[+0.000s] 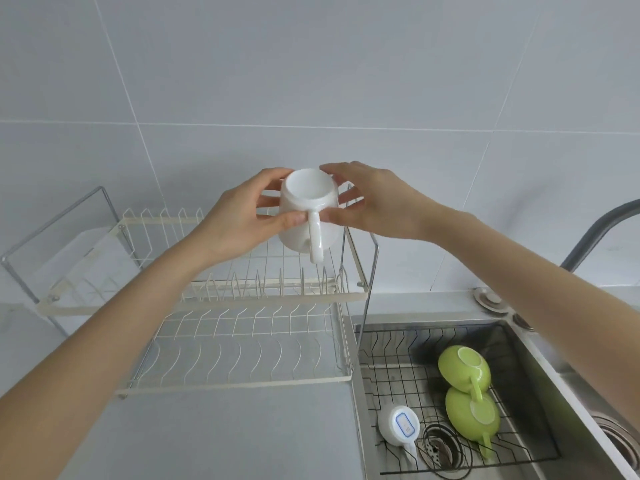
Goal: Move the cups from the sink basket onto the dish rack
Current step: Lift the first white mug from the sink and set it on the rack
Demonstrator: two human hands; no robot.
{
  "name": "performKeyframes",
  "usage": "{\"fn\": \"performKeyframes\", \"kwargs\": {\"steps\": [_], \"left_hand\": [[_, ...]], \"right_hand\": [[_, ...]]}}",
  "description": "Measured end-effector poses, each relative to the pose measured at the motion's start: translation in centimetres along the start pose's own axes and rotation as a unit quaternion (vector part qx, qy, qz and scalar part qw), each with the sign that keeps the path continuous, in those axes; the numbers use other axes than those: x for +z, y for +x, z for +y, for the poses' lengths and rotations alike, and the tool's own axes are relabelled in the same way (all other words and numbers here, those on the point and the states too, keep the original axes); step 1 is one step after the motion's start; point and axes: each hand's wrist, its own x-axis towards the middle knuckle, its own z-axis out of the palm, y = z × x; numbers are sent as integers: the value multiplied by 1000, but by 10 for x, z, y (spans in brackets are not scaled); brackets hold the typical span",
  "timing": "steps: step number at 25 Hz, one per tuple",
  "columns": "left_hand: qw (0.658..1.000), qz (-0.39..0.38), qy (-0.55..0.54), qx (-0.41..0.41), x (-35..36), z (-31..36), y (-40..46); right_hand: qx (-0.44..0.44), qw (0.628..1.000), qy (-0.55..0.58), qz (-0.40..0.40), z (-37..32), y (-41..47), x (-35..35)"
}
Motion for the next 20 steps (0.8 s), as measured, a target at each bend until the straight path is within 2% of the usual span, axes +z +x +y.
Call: {"fn": "performKeyframes", "kwargs": {"steps": [9, 14, 20], "left_hand": [[984, -125, -21, -128, 27, -62, 38], [979, -137, 0, -149, 37, -74, 39], [977, -144, 12, -157, 39, -76, 41]], "right_hand": [[60, 968, -176, -168, 41, 54, 38], [39, 940, -290, -173, 45, 59, 52], [17, 923, -340, -178, 46, 59, 55]]}}
